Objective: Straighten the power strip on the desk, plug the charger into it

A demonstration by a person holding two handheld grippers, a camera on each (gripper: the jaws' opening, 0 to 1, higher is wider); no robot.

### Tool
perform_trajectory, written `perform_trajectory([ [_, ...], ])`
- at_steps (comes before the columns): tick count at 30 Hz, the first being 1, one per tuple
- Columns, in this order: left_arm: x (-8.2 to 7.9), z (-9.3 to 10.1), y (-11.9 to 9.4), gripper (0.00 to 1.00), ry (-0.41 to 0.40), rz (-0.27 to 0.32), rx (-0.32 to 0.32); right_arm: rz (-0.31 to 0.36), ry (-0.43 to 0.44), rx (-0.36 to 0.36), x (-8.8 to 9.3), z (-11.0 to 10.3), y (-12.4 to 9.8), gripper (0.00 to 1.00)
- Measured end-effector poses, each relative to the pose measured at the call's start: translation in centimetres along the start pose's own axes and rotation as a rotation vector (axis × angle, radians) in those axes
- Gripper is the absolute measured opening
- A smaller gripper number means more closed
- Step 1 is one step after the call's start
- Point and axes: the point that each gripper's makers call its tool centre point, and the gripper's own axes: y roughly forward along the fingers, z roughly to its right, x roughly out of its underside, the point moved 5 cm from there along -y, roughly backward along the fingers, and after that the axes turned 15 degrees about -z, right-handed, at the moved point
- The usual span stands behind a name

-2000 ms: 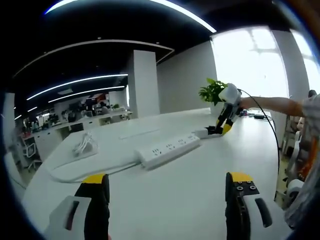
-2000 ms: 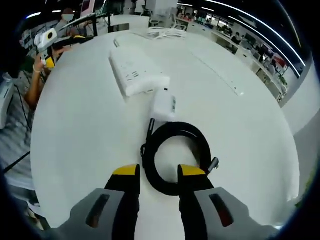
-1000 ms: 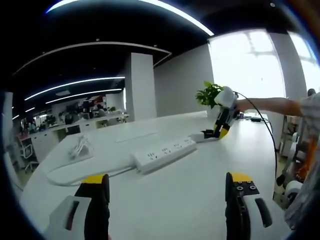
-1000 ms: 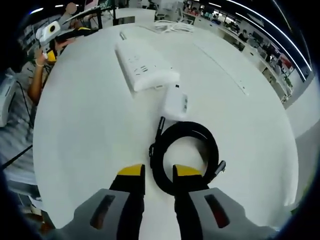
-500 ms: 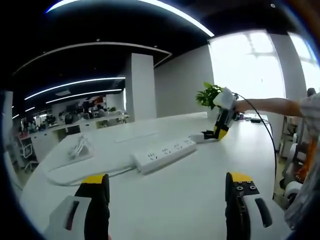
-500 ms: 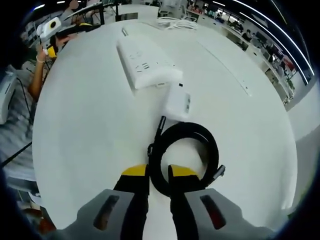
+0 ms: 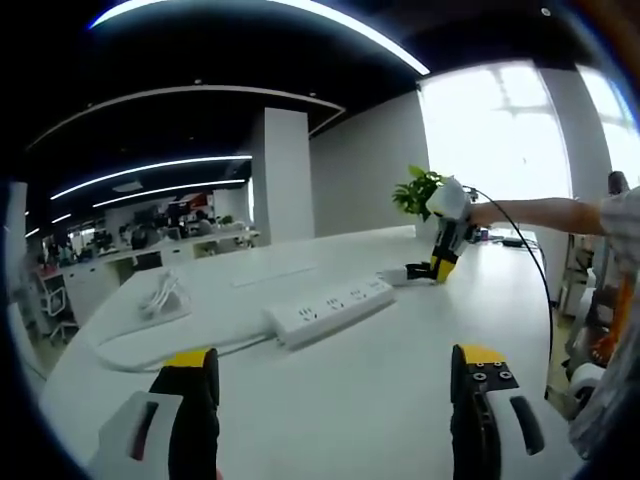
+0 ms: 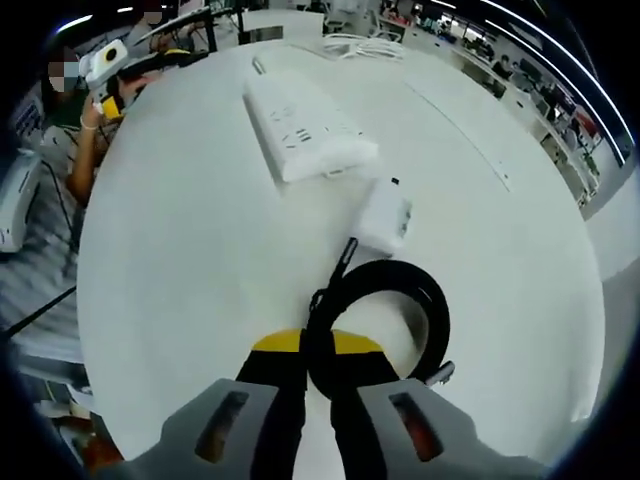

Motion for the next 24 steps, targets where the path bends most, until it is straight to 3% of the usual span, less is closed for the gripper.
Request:
perform_trajectory([
  [9, 0.0, -0.1, 0.1, 0.98, -0.002, -0.002, 0.001, 0.160, 0.101, -0.076, -0.6, -0.3, -1.2, 0.05],
  [16, -0.1, 0.0, 0.0, 0.98, -0.002, 0.002, 0.001, 0.290, 0.156, -0.059, -0.9, -0.6, -1.9, 0.05],
  [22, -0.1, 0.2, 0.3, 0.98, 0.001, -0.002, 0.007, 0.457, 0.193, -0.023, -2.2, -0.9, -4.0, 0.05],
  [24, -0.1, 0.3, 0.3, 0.98, 0.001, -0.003, 0.008, 0.476, 0.191, -0.023, -2.3, -1.0, -4.4, 0.05],
])
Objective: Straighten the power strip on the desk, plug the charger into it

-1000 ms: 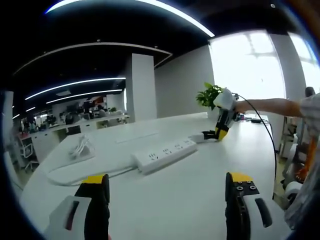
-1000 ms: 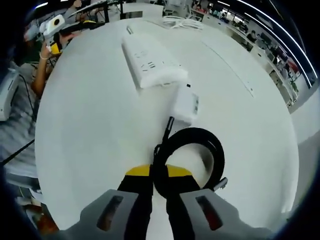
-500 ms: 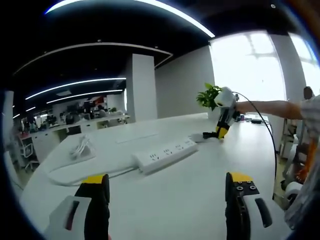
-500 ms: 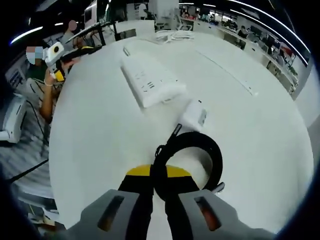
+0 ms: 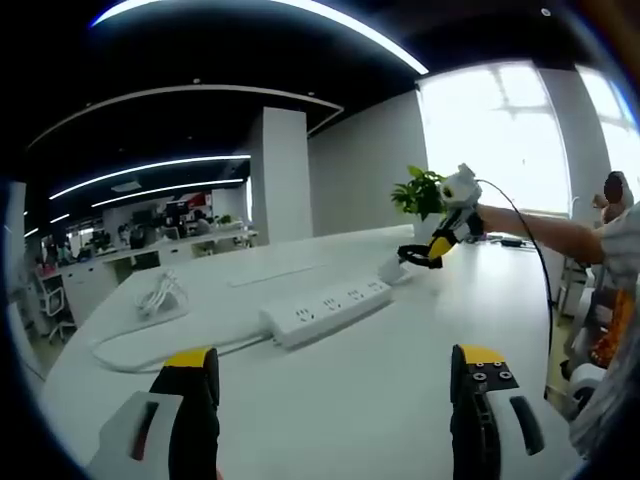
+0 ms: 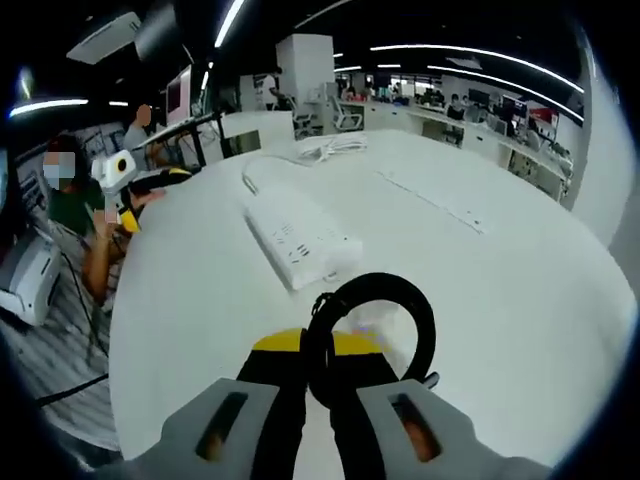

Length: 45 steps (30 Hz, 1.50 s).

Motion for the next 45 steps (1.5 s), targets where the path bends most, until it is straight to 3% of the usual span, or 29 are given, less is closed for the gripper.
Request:
perform_trajectory([
  [17, -0.1, 0.7, 0.3, 0.98, 0.017, -0.009, 0.012, 0.213, 0.014, 0.014, -2.9, -3.3, -0.9, 0.05],
  [26, 0.0, 0.7, 0.5, 0.98, 0.019, -0.014, 0.014, 0.337, 0.051, 0.048, -4.2, -3.7, -2.0, 0.05],
  [36, -0.3, 0.5, 1.3, 0.98, 0.025, -0.006, 0.013, 0.416, 0.073, 0.068, -5.6, -5.3, -2.5, 0.05],
  [45, -2.0, 1.1, 1.9, 0.99, 0.085, 0.036, 0.024, 0.472, 0.142, 0.037, -6.8, -6.9, -2.9, 0.05],
])
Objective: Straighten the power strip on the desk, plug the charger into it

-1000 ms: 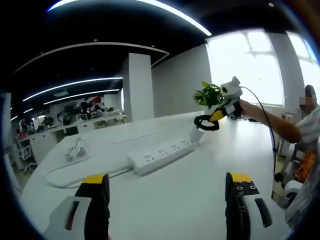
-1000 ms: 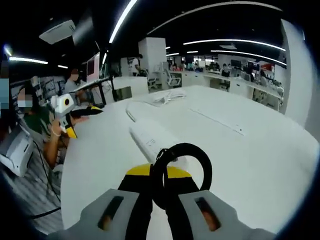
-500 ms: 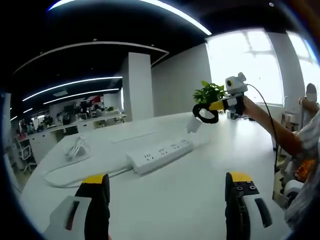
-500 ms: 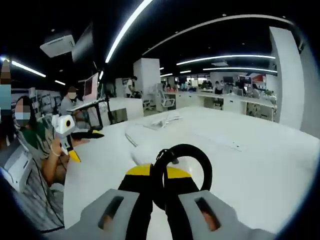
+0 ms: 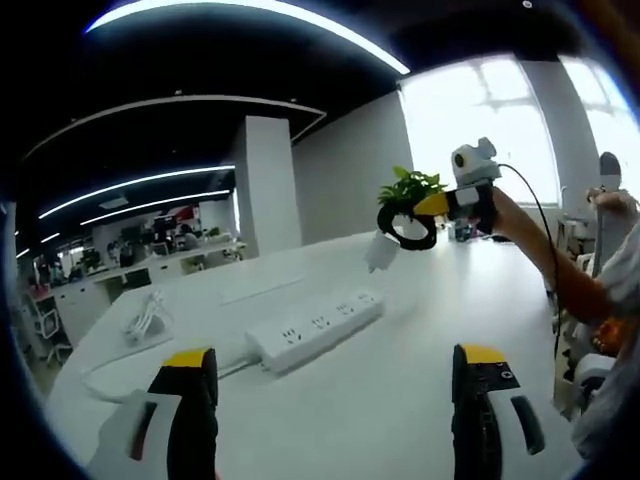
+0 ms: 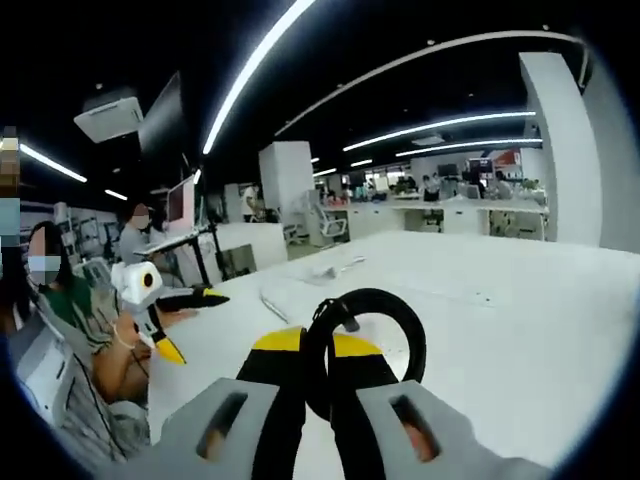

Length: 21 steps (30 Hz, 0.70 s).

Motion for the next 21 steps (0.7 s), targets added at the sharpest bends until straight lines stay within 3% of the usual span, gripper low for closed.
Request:
perform_trajectory([
  [6, -1.3, -0.4, 1.3, 0.99, 0.041, 0.058, -0.032, 0.024, 0.040, -0.009, -0.2, -0.4, 0.1, 0.05],
  [14, -4.2, -0.3, 2.6, 0.99, 0.122, 0.183, -0.046, 0.055, 0.054, -0.019, -0.6, -1.4, -0.1, 0.05],
  [21, -5.8, 0.3, 4.0, 0.99, 0.199, 0.238, -0.044, 0.069, 0.054, -0.023, -1.1, -1.6, -0.2, 0.05],
])
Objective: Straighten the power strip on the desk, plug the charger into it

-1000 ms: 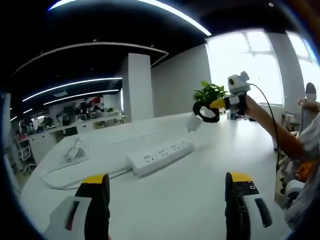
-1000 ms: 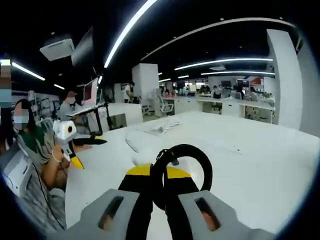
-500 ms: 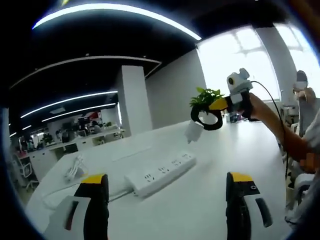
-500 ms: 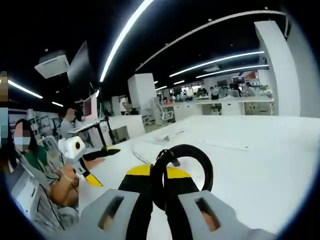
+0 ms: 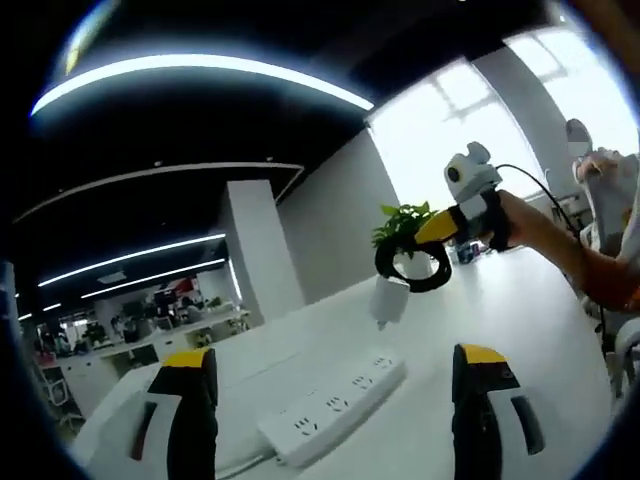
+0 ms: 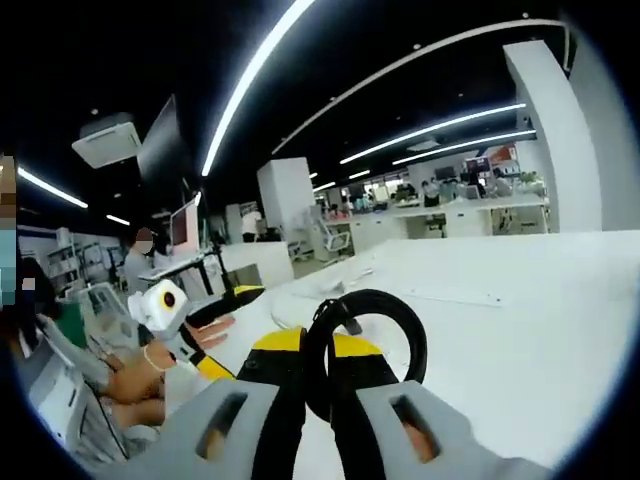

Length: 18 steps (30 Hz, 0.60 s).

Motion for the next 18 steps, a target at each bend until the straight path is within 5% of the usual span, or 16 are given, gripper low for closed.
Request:
perform_trajectory([
  [7, -0.8, 0.2, 1.3, 0.99, 0.088, 0.036, -0.012, 0.015, 0.009, -0.003, -0.2, -0.1, 0.0, 0.05],
  [12, -1.4, 0.3, 2.3, 0.99, 0.071, 0.059, 0.006, 0.022, 0.017, -0.003, -0.5, 0.1, 0.1, 0.05],
  [18, -1.4, 0.6, 3.6, 0.99, 0.111, 0.061, -0.045, 0.032, 0.030, -0.009, -0.8, 0.2, 0.3, 0.05],
])
